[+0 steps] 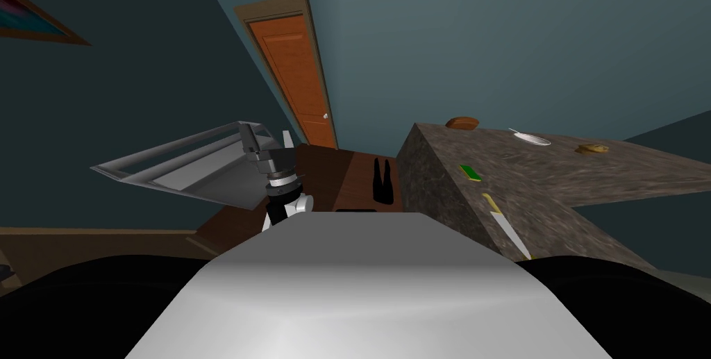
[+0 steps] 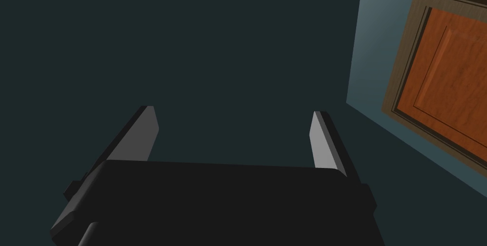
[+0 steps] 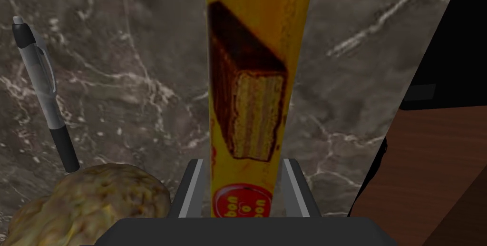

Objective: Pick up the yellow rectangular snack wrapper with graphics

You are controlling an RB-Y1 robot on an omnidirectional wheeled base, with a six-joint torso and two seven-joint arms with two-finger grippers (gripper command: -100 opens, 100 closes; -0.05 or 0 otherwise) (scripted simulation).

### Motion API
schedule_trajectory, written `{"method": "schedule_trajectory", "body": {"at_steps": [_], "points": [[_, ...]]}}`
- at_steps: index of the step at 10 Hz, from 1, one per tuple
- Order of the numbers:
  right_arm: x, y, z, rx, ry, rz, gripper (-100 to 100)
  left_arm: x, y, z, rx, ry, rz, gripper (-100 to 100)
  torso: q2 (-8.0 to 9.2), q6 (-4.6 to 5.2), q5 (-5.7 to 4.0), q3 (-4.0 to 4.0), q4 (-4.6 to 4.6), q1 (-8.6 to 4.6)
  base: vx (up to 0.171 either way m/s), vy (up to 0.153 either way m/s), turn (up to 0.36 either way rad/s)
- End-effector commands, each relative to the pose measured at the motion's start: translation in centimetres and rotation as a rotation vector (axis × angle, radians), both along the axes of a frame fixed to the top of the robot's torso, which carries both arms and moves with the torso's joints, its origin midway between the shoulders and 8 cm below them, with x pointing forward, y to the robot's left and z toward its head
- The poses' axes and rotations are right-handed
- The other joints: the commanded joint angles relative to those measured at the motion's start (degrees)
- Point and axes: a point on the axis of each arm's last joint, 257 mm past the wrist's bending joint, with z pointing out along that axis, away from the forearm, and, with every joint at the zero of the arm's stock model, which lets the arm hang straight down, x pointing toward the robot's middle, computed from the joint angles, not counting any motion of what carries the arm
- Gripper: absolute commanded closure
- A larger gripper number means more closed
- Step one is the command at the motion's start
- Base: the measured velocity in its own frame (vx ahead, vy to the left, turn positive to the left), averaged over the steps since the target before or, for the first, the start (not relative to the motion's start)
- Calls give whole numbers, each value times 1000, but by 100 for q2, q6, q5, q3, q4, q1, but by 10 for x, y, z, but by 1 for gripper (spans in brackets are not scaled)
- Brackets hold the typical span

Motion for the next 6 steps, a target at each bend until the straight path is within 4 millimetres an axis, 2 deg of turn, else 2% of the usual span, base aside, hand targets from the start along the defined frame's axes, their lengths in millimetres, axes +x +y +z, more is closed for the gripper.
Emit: {"method": "schedule_trajectory", "body": {"at_steps": [1,4,6], "points": [[5,2,-3,13,-7,8,100,0,0,0,0,0,0,0,0,0,0,0,0,0,3,6,-6],[17,1,1,8,-14,26,100,0,0,0,0,0,0,0,1,2,6,0,-1,-2,-4,-6,-36],[29,-11,15,-30,-8,43,100,0,0,0,0,0,0,0,5,4,10,2,-1,-3,-14,-22,-78]]}}
